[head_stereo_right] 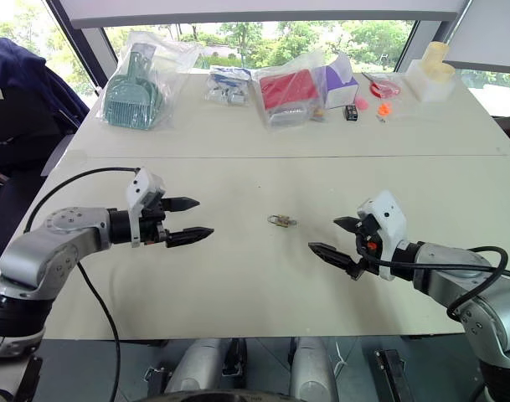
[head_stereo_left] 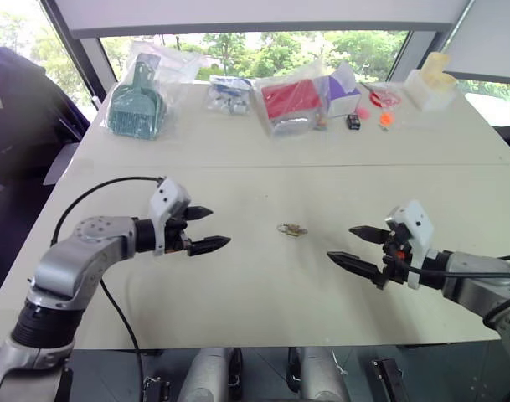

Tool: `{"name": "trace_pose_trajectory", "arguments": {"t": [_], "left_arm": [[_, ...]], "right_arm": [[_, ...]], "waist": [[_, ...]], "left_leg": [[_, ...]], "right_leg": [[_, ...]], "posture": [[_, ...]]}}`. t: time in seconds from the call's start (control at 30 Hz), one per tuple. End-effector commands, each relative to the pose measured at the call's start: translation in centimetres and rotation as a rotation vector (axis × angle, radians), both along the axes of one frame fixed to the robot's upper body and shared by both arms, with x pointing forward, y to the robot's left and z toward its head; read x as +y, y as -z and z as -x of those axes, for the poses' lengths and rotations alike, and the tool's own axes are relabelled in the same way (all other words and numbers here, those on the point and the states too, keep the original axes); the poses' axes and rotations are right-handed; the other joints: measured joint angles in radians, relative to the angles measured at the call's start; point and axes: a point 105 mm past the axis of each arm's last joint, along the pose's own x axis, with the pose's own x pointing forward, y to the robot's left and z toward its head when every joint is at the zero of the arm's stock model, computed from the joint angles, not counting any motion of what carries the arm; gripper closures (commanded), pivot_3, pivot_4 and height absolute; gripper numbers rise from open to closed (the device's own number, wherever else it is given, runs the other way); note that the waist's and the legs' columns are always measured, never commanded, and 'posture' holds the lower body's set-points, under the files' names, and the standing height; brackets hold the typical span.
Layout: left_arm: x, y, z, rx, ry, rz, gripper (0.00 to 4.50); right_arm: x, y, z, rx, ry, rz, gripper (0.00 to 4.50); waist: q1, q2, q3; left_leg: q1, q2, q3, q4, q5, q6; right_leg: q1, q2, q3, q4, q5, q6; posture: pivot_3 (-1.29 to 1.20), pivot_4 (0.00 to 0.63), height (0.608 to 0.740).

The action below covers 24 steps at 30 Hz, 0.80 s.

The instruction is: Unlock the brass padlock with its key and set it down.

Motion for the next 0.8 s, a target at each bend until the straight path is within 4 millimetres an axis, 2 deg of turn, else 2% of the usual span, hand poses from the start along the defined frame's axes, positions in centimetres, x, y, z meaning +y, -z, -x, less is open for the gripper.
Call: {"name": "trace_pose_trajectory", "arguments": {"t": [0.03, 0.17, 0.27, 0.37, 0.43, 0.6, 0.8], "left_arm": [[-0.1, -1.5, -0.4, -0.057, 0.044, -0.015, 0.0], [-0.8, -2.1, -0.9, -0.095, 0.141, -0.048, 0.0], [-2.0, -2.9, -2.1, -0.138, 0.252, -0.112, 0.0], [-3.1, -1.8, -3.8, -0.201, 0.418, -0.387, 0.0], [-4.1, -1.9, -5.2, -0.252, 0.494, -0.474, 0.0], [-8.8, -3.5, -6.6, -0.216, 0.634, -0.408, 0.0], [-13.7, -1.7, -7.2, -0.198, 0.686, -0.433, 0.0]], "right_arm": [[0.5, -0.9, 0.0, -0.053, -0.006, -0.005, 0.09], [0.7, -0.9, 0.0, -0.053, -0.001, -0.004, 0.09], [0.8, -0.7, -0.2, -0.051, 0.002, -0.004, 0.09], [0.8, -0.6, -0.4, -0.057, 0.012, 0.007, 0.09], [0.7, -0.6, -0.4, -0.069, 0.032, 0.006, 0.09], [0.7, 0.0, 0.3, -0.077, 0.083, -0.014, 0.09], [1.1, 0.4, 0.9, -0.094, 0.15, -0.042, 0.09]], "waist": [[0.0, 0.0, 0.0], [0.002, 0.0, 0.0], [0.007, 0.0, 0.0], [0.016, 0.0, 0.0], [0.023, 0.0, 0.0], [0.03, -0.001, 0.0], [0.023, -0.002, 0.001]], "left_leg": [[0.0, 0.0, 0.0, 0.0, 0.0, 0.0], [0.0, 0.0, 0.0, 0.0, 0.001, 0.001], [0.0, 0.0, 0.0, 0.0, 0.001, 0.001], [0.0, -0.001, 0.001, 0.0, 0.001, 0.001], [0.0, -0.001, 0.001, 0.0, 0.002, 0.002], [-0.004, -0.001, 0.001, 0.003, 0.001, 0.005], [-0.006, -0.001, 0.002, 0.007, -0.002, 0.01]], "right_leg": [[0.0, 0.0, 0.0, 0.0, 0.0, 0.0], [0.0, 0.0, 0.0, 0.0, 0.0, 0.0], [0.001, 0.0, 0.0, 0.0, 0.0, 0.0], [0.001, 0.0, 0.0, 0.0, 0.0, 0.0], [0.0, 0.0, 0.0, 0.0, 0.0, 0.0], [-0.002, 0.0, 0.0, 0.0, 0.0, 0.0], [-0.001, -0.001, 0.0, 0.0, 0.0, 0.001]], "posture": [[0.0, 0.15, 0.735], [0.0, 0.15, 0.735], [0.0, 0.15, 0.735], [0.0, 0.15, 0.735], [0.0, 0.15, 0.735], [0.0, 0.15, 0.735], [0.0, 0.15, 0.735]]}}
